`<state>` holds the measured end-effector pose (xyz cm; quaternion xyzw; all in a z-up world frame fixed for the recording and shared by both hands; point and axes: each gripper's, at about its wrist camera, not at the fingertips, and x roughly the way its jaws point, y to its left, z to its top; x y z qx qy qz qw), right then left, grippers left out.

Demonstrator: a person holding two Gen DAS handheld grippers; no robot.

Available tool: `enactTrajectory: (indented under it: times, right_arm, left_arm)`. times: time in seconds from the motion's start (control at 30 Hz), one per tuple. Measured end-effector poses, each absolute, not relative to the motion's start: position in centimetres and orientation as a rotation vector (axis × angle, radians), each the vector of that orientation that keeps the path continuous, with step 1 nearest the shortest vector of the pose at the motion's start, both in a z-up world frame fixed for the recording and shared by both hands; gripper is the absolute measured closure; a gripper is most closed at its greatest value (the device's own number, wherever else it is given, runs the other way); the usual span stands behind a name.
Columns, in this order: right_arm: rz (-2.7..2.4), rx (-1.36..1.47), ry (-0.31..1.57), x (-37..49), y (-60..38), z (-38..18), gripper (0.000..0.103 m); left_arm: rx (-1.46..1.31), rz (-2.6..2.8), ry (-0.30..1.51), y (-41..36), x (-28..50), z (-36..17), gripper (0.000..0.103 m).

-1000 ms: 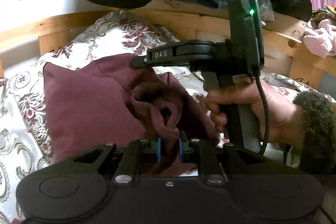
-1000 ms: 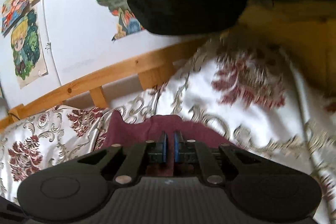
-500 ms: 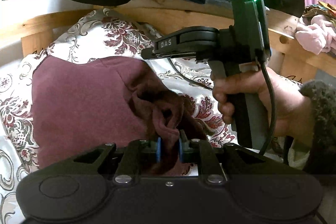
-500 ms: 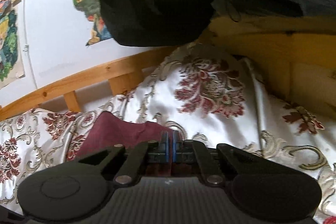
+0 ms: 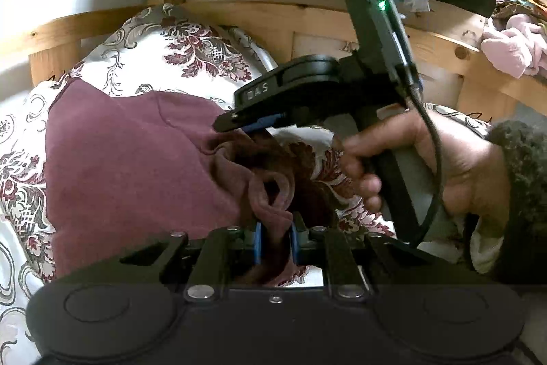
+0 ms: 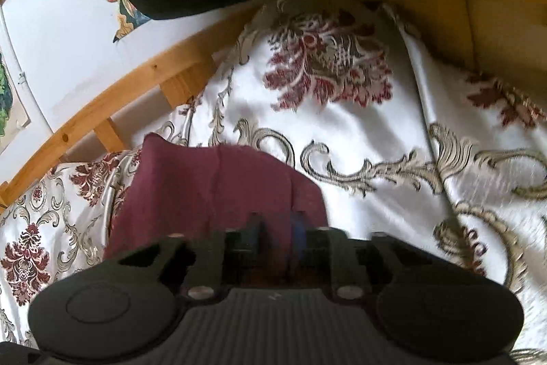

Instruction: Fold small clothes

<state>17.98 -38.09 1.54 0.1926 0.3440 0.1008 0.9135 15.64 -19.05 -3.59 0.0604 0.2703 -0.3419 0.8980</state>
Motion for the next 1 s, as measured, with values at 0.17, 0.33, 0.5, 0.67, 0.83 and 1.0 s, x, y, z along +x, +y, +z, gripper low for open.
enactTrajectory:
  times: [0.17, 0.33, 0.5, 0.67, 0.83, 1.0]
  right_arm:
    - [0.204, 0.396, 0.706, 18.1, -37.7, 1.3, 0.067]
    - [0.213, 0.345, 0.661, 17.7, -37.0, 1.9, 0.095]
    - [0.194, 0.269, 0.572, 16.8, -36.6, 4.0, 0.096]
    - [0.137, 0.238, 0.564, 15.9, -37.1, 4.6, 0.096]
    - [0.102, 0.237, 0.598, 15.4, -37.6, 4.2, 0.096]
    - [0.088, 0.239, 0.631, 15.9, -37.8, 2.8, 0.096]
  left_arm:
    - [0.128, -0.705, 0.562, -19.0, 15.5, -3.5, 0.085]
    - [0.121, -0.705, 0.560, -19.1, 15.4, -3.5, 0.085]
    - [0.124, -0.718, 0.527, -19.3, 15.1, -3.4, 0.085]
    - [0.139, -0.750, 0.530, -20.0, 15.1, -3.5, 0.085]
    - [0.152, -0.771, 0.574, -20.5, 15.4, -4.3, 0.082]
    - [0.157, -0.771, 0.595, -20.8, 15.7, -4.7, 0.077]
